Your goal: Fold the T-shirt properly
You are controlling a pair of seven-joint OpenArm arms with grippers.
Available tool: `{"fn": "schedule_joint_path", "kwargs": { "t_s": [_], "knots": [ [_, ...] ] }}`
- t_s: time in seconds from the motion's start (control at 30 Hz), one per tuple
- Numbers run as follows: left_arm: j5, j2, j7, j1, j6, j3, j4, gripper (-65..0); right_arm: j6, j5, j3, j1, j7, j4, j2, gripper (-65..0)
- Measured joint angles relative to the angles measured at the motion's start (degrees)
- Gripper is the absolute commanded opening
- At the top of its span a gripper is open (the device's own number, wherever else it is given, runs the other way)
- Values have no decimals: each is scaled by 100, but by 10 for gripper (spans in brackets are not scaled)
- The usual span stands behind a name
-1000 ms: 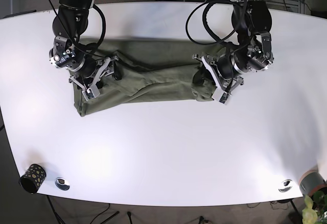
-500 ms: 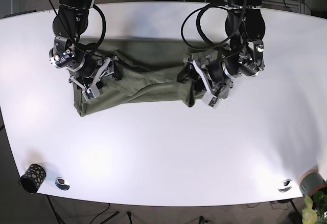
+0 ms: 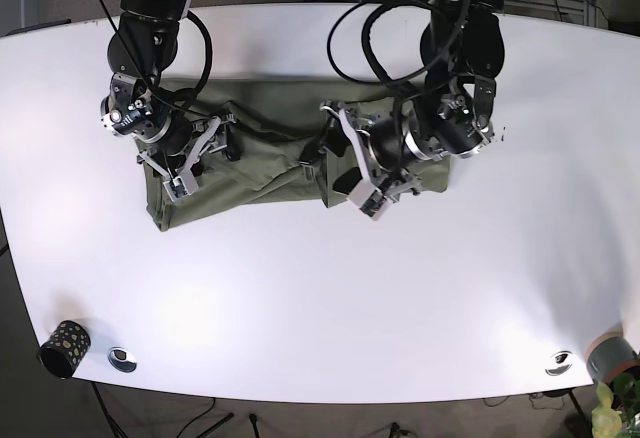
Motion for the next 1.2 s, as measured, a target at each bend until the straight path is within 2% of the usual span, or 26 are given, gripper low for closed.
{"fn": "schedule_joint_path", "kwargs": {
  "t_s": [0.1, 0.23, 0.3, 0.37, 0.53, 0.63, 0.73, 0.87, 0.97, 1.03, 1.1, 1.2],
  "knots": [
    [450, -238, 68, 66, 46, -479, 0, -282, 0, -55, -2, -33, -181, 199, -26, -214],
    [452, -492, 63, 251, 26, -1088, -35, -283, -4, -149, 0, -105, -468, 627, -31, -214],
    [435, -612, 42, 398, -68, -1379, -24, -283, -2, -146, 15, -76, -793, 966, -33, -214],
    [413, -688, 52, 498, -282, -1580, -26, -283, -2, 109, 192, 26, -1029, 1176, -74, -212],
    [461, -796, 44, 791, -686, -2035, -28, -283, -2, 1099, 1335, 503, -1893, 1244, -114, -212],
    [487, -780, 42, 844, -765, -2094, -101, -285, -15, 1598, 2055, 715, -2385, 988, 68, -212],
    [444, -734, 37, 800, -824, -2063, -321, -285, -61, 2011, 2485, 942, -2695, 457, 313, -212],
    [455, -734, -103, 796, -824, -2063, -579, -285, -44, 2575, 2806, 1180, -2736, -481, 675, -212],
    [468, -737, -393, 798, -824, -2063, -772, -285, -46, 2708, 2942, 1244, -2732, -1215, 988, -212],
    [461, -739, -409, 772, -824, -2046, -914, -285, -46, 2741, 2964, 1244, -2730, -1657, 1176, -212],
    [446, -739, -415, 767, -826, -2041, -1054, -285, -50, 2715, 2931, 1224, -2629, -1967, 1307, -212],
    [448, -750, -413, 793, -824, -2065, -1106, -285, -61, 2712, 2813, 1211, -2479, -2210, 1353, -212]
  ]
}}
